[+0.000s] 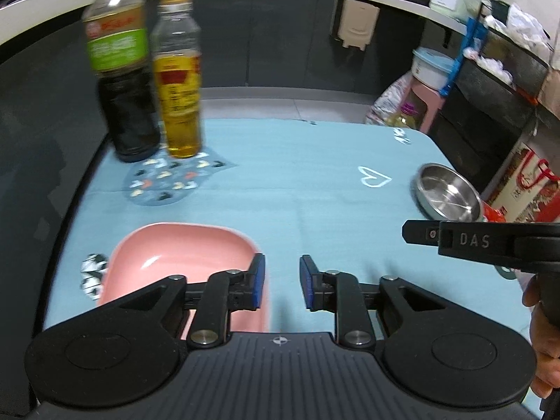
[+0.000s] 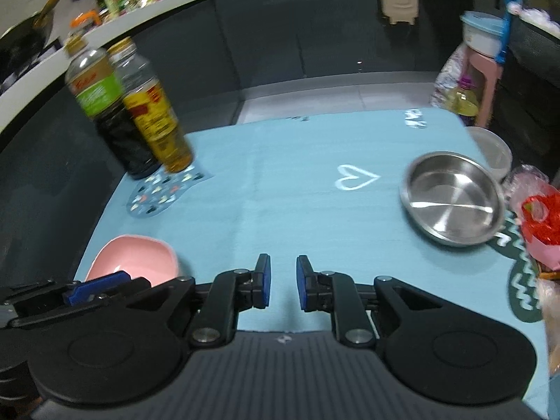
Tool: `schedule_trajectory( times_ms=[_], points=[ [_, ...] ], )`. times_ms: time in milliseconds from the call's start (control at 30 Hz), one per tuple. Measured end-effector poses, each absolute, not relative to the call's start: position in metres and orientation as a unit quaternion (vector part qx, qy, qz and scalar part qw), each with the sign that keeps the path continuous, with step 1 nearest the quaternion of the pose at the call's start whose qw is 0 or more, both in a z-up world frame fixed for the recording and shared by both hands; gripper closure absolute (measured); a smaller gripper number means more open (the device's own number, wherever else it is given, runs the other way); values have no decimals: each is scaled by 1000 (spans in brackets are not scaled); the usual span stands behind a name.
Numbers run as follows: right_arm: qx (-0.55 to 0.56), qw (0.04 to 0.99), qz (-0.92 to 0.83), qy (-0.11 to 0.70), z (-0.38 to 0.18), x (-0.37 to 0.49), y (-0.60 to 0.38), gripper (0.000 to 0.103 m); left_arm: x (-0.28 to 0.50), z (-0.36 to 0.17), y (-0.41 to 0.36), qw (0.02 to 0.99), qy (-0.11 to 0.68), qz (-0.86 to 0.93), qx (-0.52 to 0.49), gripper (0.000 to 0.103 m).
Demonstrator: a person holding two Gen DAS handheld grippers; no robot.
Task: Organize plates and bowls
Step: 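Move both grippers to the rim of the steel bowl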
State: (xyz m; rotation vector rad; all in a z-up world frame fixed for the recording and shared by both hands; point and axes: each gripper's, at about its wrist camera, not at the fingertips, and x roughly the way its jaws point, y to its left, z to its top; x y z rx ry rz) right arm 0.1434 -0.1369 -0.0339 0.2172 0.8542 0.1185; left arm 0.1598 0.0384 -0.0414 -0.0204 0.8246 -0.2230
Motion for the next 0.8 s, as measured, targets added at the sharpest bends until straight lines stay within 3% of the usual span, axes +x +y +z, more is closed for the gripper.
schedule_trajectory(
  times_ms=[800],
  points=[
    [205,890,-75,401,-55,151,-281,86,234,-62,-97,896,412,-165,-24,80]
  ],
)
